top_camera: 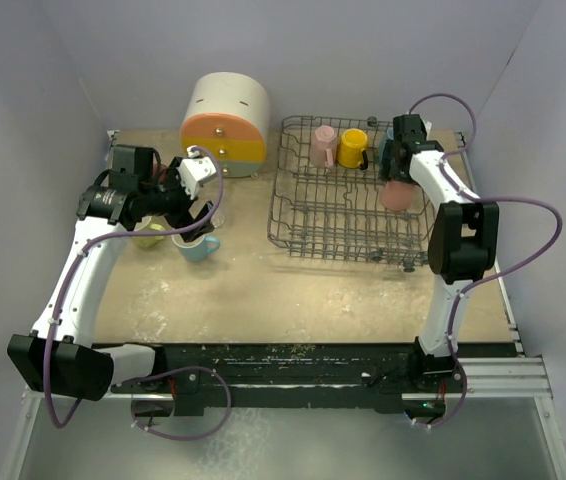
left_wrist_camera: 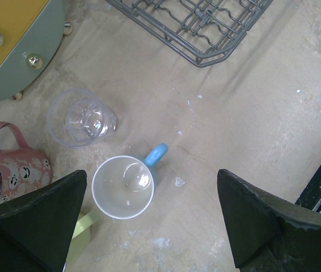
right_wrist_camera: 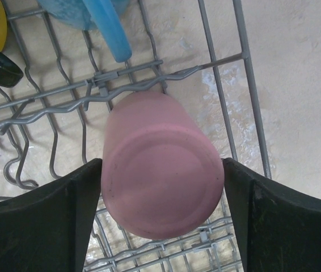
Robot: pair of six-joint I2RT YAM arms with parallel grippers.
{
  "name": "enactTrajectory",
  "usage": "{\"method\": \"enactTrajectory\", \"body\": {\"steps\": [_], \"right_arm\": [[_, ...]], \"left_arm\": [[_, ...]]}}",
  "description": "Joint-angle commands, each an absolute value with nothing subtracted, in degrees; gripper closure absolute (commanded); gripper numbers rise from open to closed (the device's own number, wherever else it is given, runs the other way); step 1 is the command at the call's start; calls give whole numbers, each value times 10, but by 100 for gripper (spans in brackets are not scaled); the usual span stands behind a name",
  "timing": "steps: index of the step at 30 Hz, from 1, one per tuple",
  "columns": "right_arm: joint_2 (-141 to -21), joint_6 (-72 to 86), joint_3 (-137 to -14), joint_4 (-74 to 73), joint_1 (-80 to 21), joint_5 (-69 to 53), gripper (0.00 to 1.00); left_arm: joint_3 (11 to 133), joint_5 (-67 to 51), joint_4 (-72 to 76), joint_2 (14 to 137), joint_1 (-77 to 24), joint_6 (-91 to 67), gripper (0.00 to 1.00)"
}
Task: Unload the cups from the dish rack
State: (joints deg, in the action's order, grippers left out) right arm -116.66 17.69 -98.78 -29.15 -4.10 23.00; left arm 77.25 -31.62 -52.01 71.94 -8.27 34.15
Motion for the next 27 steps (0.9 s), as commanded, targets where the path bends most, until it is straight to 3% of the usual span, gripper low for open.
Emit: {"method": "enactTrajectory", "body": {"steps": [1,16,27], "right_arm": [[-1159,175,-978,-277,-40,211,16],[-1120,192,-983,-291,-40,209,41],[-1003,184,-983,-318,-77,224,57]], "left_arm": [[773,-335,-514,707,-82,352,1],[763,-329,-516,691,-82,355,1],[747,-375,-508,683,-82,379,1]]}}
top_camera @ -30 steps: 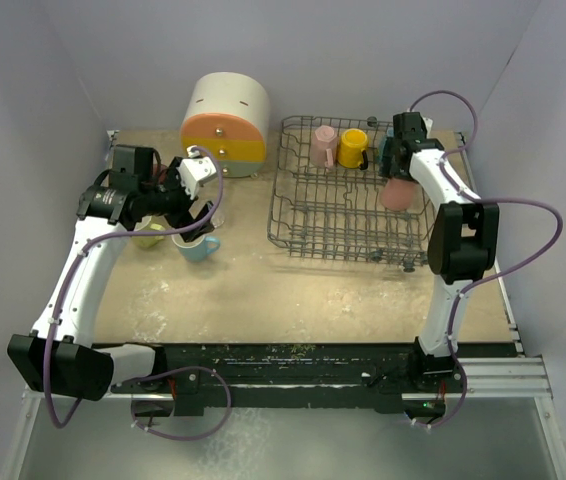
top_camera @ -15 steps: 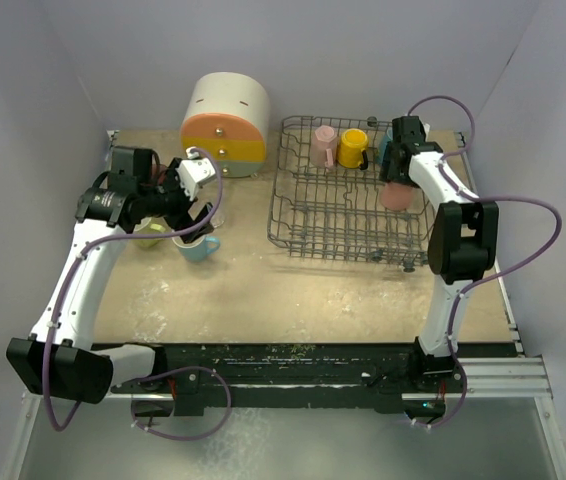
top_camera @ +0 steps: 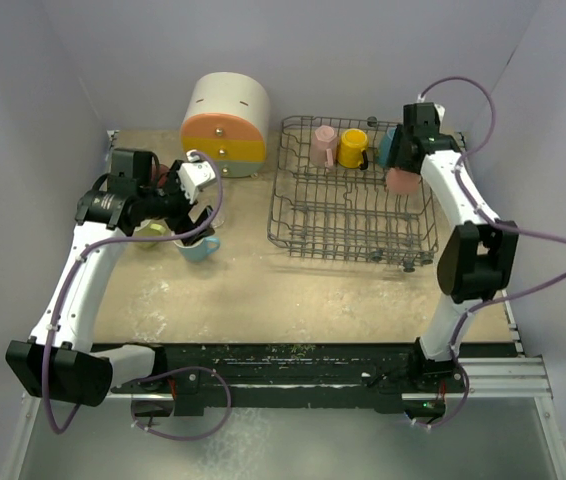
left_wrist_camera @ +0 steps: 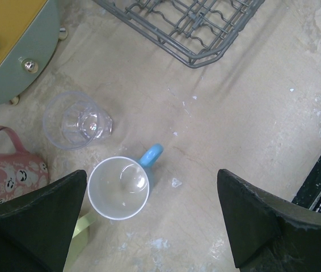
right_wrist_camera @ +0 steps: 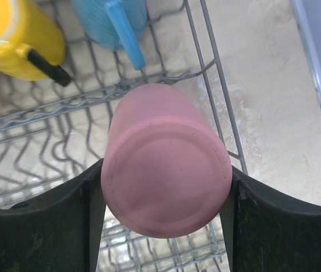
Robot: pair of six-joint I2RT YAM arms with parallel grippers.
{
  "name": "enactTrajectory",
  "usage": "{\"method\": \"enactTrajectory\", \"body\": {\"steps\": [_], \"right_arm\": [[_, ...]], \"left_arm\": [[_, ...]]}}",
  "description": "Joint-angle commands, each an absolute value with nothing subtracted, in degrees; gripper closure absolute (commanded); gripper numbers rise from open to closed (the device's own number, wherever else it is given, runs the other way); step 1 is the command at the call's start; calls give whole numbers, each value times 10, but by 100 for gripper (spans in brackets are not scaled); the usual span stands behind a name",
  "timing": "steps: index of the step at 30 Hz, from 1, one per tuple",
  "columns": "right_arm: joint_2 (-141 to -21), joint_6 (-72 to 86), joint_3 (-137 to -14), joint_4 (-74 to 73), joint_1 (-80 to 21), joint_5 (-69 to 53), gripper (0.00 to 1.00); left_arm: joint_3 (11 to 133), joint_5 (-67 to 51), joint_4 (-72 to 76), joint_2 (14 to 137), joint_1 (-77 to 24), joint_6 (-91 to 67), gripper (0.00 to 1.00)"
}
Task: Unload the cups from the dish rack
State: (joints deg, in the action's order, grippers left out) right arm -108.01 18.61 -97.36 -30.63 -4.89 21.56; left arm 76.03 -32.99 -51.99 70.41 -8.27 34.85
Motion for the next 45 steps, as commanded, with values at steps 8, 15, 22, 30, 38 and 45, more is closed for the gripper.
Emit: {"method": "enactTrajectory", "body": {"steps": [8,15,22,30,38,45], "right_arm": [[-892,238,-922,-328,-178,62,65],[-821,370,-835,-194,-257,-159,66],[-786,522,-726,32,-305,-315,68],[-731,748,-541,347,-339,-383,68],[-715,869,-455,535,-377,-342,69],[-708,907,-434,590,-411,-296,69]], "left_arm": [[727,-453,-495,680,-82,426,1],[672,-452,-406,650,-83,443,1],[649,-498,-410,589,-82,511,1],[652,-564,-373,533,-83,492,5],[706,-621,-406,541,-83,463,13],[731,-652,-379,537,-83,385,23]]}}
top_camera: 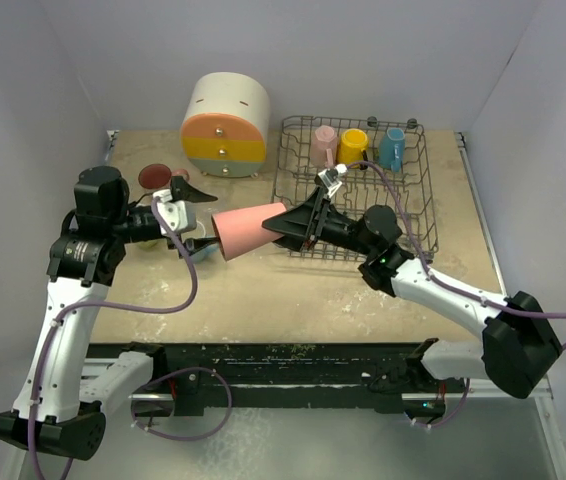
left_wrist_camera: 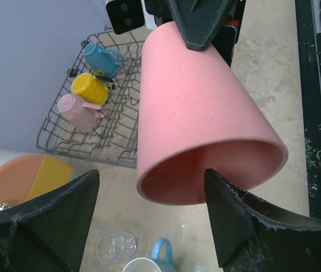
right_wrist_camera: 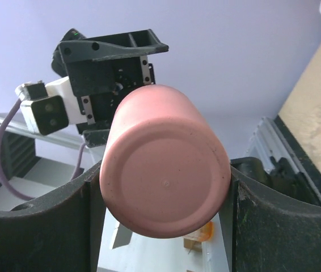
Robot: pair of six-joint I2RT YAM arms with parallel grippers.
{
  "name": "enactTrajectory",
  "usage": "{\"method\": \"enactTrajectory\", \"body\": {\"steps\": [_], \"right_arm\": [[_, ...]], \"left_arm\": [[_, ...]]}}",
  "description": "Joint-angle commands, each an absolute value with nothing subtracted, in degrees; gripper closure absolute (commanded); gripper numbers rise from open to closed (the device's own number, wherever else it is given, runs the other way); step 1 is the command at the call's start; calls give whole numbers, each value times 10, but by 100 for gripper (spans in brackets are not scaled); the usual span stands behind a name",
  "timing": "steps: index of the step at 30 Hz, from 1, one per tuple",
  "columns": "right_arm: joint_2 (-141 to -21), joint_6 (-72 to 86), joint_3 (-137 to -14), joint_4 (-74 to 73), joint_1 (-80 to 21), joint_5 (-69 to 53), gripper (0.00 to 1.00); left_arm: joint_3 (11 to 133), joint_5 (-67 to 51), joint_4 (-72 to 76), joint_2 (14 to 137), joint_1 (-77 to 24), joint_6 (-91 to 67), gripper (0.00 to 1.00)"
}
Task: Unload the cups from the dish rack
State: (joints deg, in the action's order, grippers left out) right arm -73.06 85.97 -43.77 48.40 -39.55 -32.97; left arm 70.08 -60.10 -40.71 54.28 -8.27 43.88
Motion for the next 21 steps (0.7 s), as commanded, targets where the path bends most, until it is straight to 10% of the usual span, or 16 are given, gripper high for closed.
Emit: {"method": "enactTrajectory", "body": {"steps": [1,8,12,21], "right_arm": [[-708,911,-433,595,-415,-289,69],[-732,917,-454,616,-455,-264,65],[-733,908,-449,602,-456,-258,47],[-636,760,-483,233,-380,-243,0]], "left_arm": [[732,-658,-372,538,-83,372,26],[716,-650,-348,537,-83,331,63],[710,-607,-357,538,-83,335,100],[707,-391,-419,597,-82,393,100]]}}
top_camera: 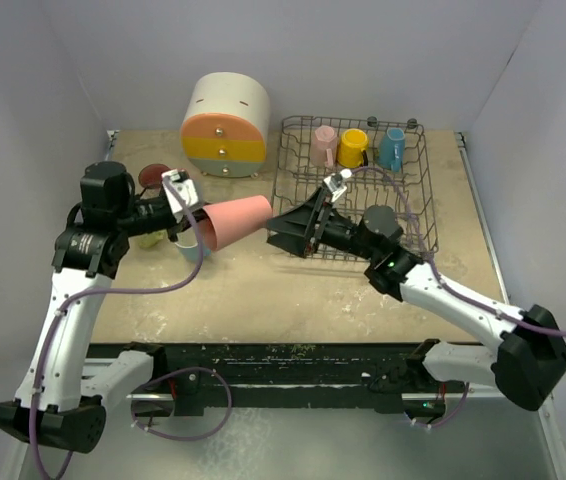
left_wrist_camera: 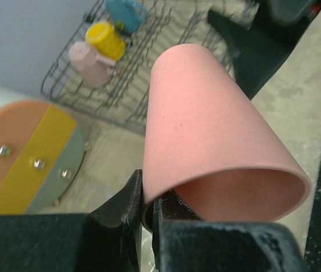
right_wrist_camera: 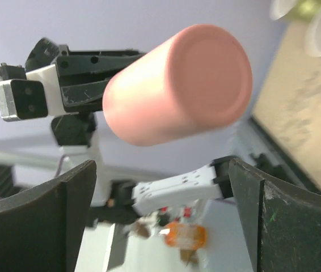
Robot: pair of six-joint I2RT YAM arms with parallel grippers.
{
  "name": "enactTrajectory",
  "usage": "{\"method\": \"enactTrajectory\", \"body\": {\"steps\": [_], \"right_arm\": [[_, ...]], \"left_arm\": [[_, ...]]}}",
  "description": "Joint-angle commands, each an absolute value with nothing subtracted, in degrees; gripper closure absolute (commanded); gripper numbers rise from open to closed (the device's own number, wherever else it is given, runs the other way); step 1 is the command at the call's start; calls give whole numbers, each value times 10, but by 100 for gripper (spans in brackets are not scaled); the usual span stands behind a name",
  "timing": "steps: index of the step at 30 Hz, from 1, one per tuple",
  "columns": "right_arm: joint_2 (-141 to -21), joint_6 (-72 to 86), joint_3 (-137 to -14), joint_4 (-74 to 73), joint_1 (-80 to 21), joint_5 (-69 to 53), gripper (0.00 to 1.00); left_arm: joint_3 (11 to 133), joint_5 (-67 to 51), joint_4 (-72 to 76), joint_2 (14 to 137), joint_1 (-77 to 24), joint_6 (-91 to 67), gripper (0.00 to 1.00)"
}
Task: Unload the cups from the dish rack
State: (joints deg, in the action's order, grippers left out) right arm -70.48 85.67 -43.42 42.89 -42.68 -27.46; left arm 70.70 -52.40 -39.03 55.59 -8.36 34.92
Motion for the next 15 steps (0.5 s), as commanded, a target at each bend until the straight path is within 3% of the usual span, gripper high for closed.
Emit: {"method": "enactTrajectory", "body": {"steps": [1,6,15], "right_arm": [[-620,722,-497,168,-363,-230,0],[-589,581,-593,-74,-282,-165,0],[-632,444,-726,-259,-163,-112,0]], "left_arm": [[711,-365,-434,614,-83,400,100],[751,-297,-480,708,-93,409,100],[879,-153,-515,898,-151,412,100]]}}
